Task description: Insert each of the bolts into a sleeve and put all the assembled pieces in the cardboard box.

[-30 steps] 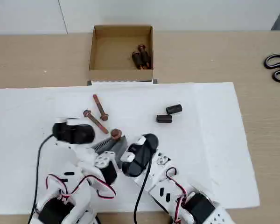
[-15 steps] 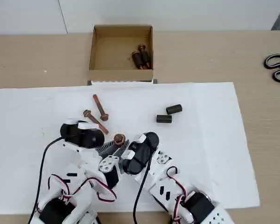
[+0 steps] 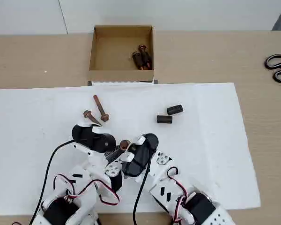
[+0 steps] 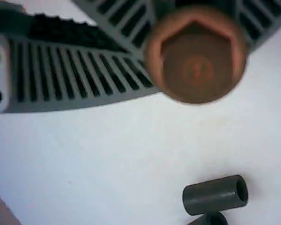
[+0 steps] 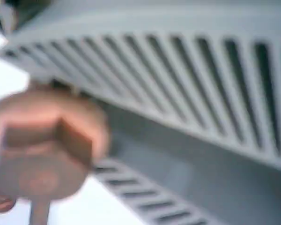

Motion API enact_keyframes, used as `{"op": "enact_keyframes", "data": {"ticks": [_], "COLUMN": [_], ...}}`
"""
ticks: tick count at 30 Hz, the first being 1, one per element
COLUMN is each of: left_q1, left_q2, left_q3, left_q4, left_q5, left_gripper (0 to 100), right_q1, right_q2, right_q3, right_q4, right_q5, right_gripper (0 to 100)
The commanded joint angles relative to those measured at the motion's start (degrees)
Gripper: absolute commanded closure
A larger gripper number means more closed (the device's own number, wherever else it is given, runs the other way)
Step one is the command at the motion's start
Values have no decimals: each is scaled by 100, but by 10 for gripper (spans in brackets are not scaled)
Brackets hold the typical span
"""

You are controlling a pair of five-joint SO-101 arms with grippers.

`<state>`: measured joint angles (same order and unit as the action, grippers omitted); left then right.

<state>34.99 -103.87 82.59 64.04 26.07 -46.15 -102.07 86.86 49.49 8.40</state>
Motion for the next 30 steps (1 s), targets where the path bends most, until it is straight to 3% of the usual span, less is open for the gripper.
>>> {"op": "enact_keyframes", "data": {"ticks": [1,7,20,23,27,30], "left_q1": [-167,-202,-220,-220,-220,-457], "left_q2": [18,44,44,44,26,18], "left_q3": [110,57,-664,-980,-1253,-1253], "left_q4": [9,26,70,53,26,26], "left_q5": [-79,-79,-88,-88,-299,-633], "left_gripper": [983,784,776,825,994,994], "right_q1": [163,163,171,171,180,180], "right_q2": [-57,-48,-57,-57,-48,-48], "right_q3": [-695,-668,-299,-229,-193,-193], "right_q4": [-154,-145,-136,-136,-136,-136], "right_q5": [132,132,141,141,141,141], "right_gripper": [996,996,996,996,996,996]}}
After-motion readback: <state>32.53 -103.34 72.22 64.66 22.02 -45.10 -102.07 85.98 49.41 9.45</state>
